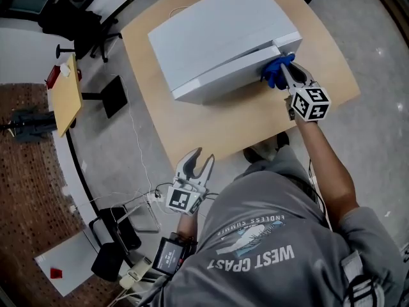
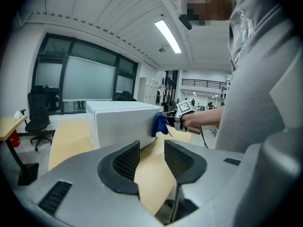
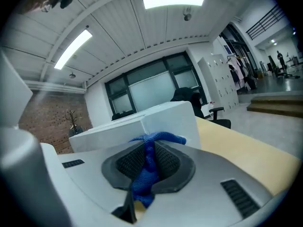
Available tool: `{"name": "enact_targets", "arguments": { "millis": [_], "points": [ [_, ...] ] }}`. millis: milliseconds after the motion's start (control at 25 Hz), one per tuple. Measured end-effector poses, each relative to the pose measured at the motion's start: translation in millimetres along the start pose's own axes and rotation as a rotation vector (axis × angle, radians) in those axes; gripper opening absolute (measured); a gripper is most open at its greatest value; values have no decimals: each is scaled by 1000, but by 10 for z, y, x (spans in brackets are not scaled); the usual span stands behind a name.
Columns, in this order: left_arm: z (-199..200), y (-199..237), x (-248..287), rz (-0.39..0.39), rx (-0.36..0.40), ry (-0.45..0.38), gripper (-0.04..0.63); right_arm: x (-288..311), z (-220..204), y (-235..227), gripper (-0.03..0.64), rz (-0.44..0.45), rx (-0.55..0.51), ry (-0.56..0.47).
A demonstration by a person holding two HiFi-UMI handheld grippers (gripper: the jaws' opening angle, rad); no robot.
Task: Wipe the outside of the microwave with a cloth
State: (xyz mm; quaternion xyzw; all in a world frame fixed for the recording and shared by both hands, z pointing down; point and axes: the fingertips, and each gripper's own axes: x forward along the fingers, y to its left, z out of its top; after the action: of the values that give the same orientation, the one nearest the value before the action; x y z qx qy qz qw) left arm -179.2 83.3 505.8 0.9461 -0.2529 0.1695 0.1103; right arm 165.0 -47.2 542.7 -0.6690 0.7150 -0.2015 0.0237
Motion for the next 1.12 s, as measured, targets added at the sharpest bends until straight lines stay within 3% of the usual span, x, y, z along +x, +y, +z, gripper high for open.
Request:
{"name": "enact_targets", "arguments": {
  "millis": [280, 480, 600, 720, 800, 1040, 1120],
  "points": [
    [49, 1, 101, -31, 12, 4, 175, 201, -4, 912, 60, 111, 23, -49],
    [79, 68, 88, -23, 11, -9, 175, 403, -237, 2107, 60, 425, -134, 35],
    [129, 118, 64, -14, 8, -33, 175, 473, -259, 2348, 58, 457, -160, 60],
    [156, 217, 47, -8, 7, -60, 175, 388, -203, 2124, 58, 411, -173, 65],
    [160, 267, 60, -3, -5, -70, 175, 268, -34, 1764, 58, 335, -173, 44],
    [259, 304, 253, 8, -15, -68, 175, -237, 780, -5, 58, -45, -159, -100],
    [269, 340, 343, 28, -21, -48, 175, -278, 929, -555, 58, -122, -120, -118]
  ]
}}
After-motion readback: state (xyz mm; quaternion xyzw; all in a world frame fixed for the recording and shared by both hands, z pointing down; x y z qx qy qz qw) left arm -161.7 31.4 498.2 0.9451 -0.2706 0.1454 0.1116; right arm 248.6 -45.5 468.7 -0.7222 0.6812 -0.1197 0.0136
